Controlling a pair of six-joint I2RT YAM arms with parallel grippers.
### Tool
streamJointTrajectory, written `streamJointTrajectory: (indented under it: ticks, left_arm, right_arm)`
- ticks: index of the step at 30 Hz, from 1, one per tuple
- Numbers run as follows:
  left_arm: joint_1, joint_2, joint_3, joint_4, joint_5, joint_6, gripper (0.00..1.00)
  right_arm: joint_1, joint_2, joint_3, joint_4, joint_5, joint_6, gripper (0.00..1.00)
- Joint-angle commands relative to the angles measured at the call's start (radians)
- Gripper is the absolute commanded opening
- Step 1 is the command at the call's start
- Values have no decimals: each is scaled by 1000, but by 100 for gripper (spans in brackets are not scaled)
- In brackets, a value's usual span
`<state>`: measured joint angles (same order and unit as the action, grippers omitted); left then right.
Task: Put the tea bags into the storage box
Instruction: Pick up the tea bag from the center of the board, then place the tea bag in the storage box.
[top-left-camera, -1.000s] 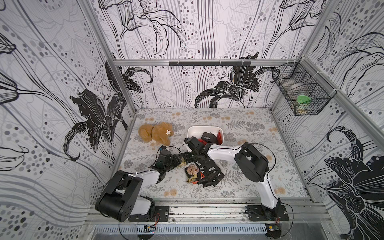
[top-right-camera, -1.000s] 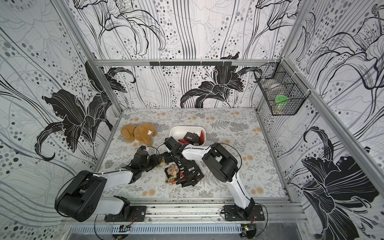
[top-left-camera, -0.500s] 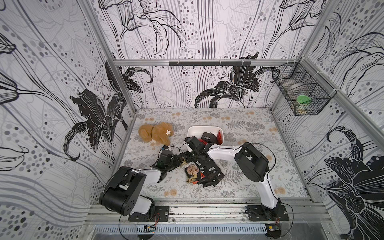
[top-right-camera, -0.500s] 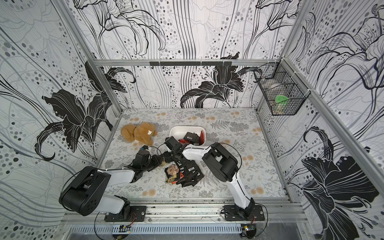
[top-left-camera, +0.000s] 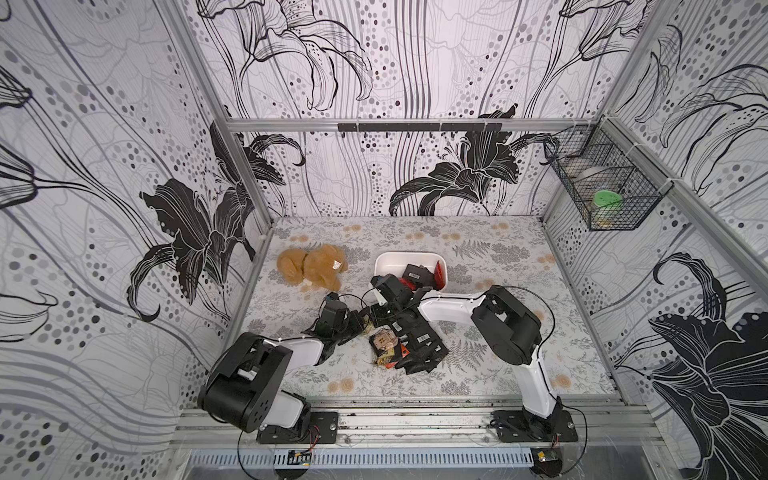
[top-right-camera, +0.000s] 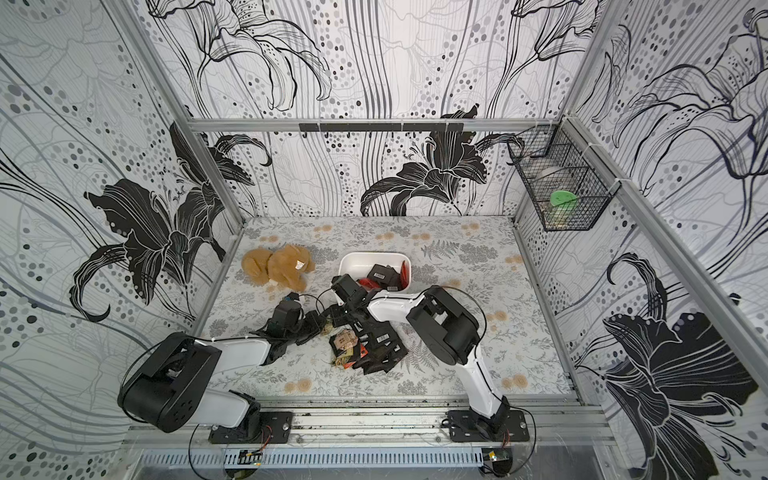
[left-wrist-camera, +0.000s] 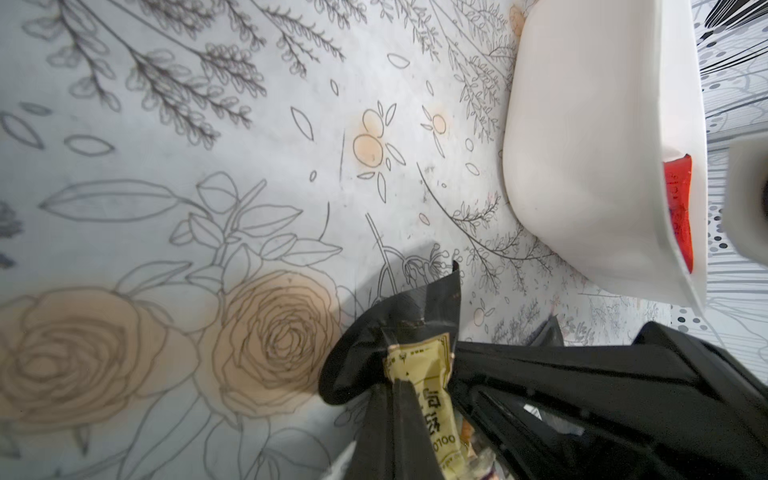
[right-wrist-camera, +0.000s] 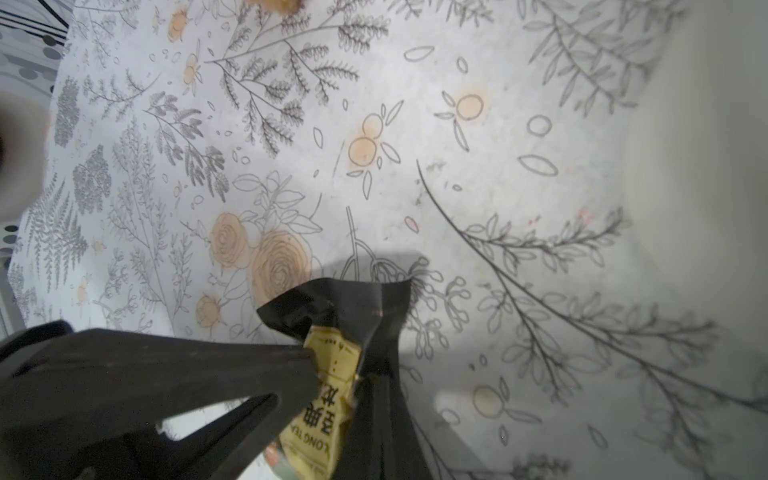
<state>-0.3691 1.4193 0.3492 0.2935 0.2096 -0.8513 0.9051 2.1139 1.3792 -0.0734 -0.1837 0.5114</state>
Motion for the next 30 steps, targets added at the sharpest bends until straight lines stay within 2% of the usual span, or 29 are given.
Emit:
streamJointTrajectory:
  ticks: [1, 7, 11, 16, 19, 23, 27, 30]
  left_arm:
    - [-10, -46, -18, -167, -6, -2, 0]
    - [-10, -197, 0, -286, -62, -18, 0]
    - [-11, -305, 32, -390, -117, -11, 0]
    - [-15, -401, 97, -508, -149, -8, 0]
    - [-27, -426, 166, -559, -161, -11, 0]
    - [-101, -372, 312, -590, -209, -14, 0]
    - [-203, -177, 544, -623, -264, 22, 0]
    - [-247, -3, 717, -619, -272, 48, 0]
  right_arm:
    - [10, -102, -37, -25, 13, -26, 0]
    - [11, -297, -147, -46, 150, -95, 3]
    - [-17, -495, -311, -66, 262, -156, 8]
    - [-183, -753, -597, -5, 256, -181, 9]
    - [-276, -886, -749, 92, 238, -139, 11]
    - [-288, -977, -857, 193, 278, -98, 14]
    - [-290, -983, -886, 203, 324, -65, 14]
    - [-294, -993, -906, 213, 352, -44, 14]
